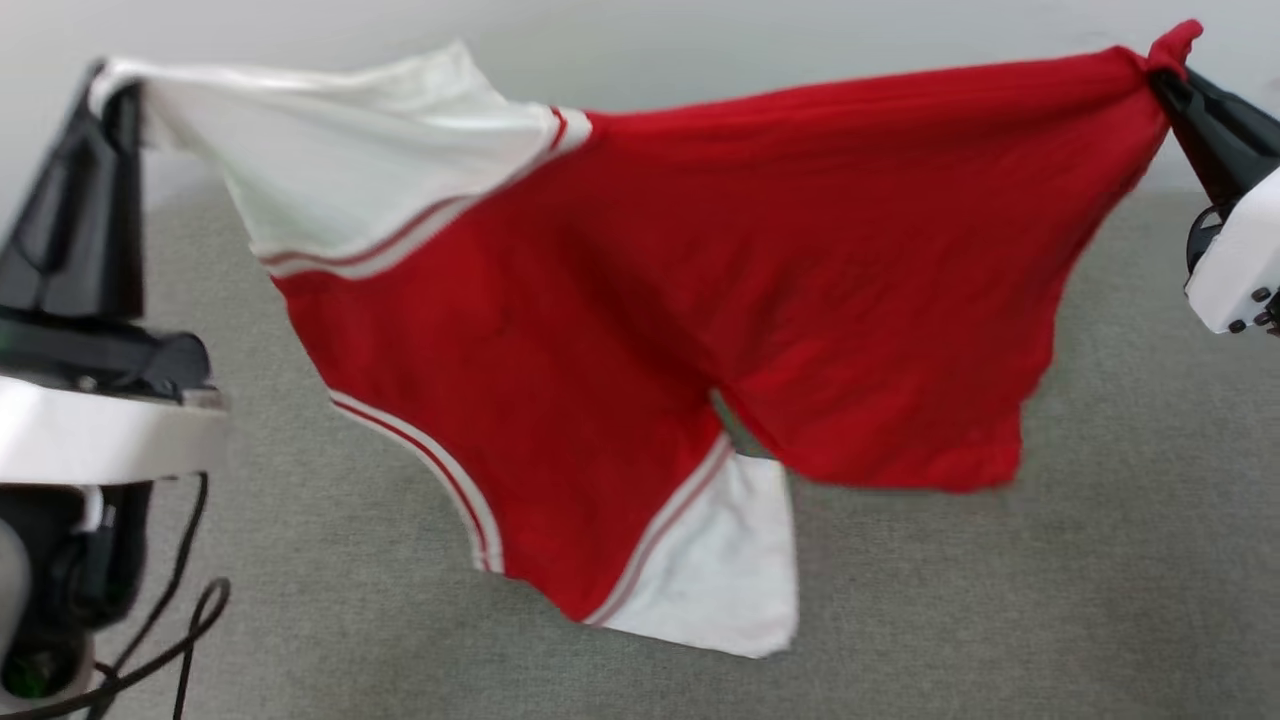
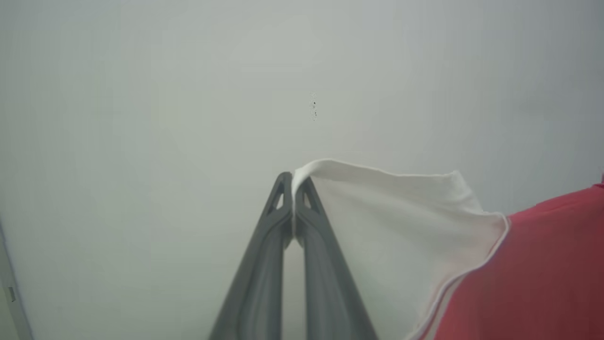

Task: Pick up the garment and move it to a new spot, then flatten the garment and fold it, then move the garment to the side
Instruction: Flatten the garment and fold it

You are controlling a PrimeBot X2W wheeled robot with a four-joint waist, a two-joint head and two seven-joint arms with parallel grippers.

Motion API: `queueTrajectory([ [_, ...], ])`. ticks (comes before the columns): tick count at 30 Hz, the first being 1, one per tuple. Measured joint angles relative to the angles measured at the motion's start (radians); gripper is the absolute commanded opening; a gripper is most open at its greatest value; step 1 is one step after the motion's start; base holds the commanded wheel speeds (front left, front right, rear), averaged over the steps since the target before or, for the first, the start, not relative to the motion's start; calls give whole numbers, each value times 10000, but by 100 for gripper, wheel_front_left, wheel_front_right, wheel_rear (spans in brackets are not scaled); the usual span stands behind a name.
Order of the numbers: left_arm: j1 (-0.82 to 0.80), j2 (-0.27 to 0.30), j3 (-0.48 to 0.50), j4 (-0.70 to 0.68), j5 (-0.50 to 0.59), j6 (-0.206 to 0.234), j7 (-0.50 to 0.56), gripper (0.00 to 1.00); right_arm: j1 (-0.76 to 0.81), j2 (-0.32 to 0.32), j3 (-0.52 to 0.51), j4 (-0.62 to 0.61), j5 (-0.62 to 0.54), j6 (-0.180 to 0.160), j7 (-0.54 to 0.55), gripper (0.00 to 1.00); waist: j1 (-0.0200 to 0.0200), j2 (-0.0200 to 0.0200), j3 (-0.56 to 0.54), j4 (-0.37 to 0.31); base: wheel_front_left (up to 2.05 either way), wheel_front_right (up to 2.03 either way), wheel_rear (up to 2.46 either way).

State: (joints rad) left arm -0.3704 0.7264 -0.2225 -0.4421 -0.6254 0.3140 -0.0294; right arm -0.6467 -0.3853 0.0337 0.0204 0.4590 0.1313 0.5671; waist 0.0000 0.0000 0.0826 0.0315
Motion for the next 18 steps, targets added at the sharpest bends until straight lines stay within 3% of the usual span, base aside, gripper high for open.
queueTrajectory([
  [9,-1437,-59,708,-59,337,245,-761,0,-52,305,-397,-884,-40,2,-186,0,0,0,154,-439,0,0,0],
  [18,-3249,533,1055,470,529,-169,-800,0,-872,698,-892,-1639,-318,2,-274,0,0,0,878,-601,0,0,0],
])
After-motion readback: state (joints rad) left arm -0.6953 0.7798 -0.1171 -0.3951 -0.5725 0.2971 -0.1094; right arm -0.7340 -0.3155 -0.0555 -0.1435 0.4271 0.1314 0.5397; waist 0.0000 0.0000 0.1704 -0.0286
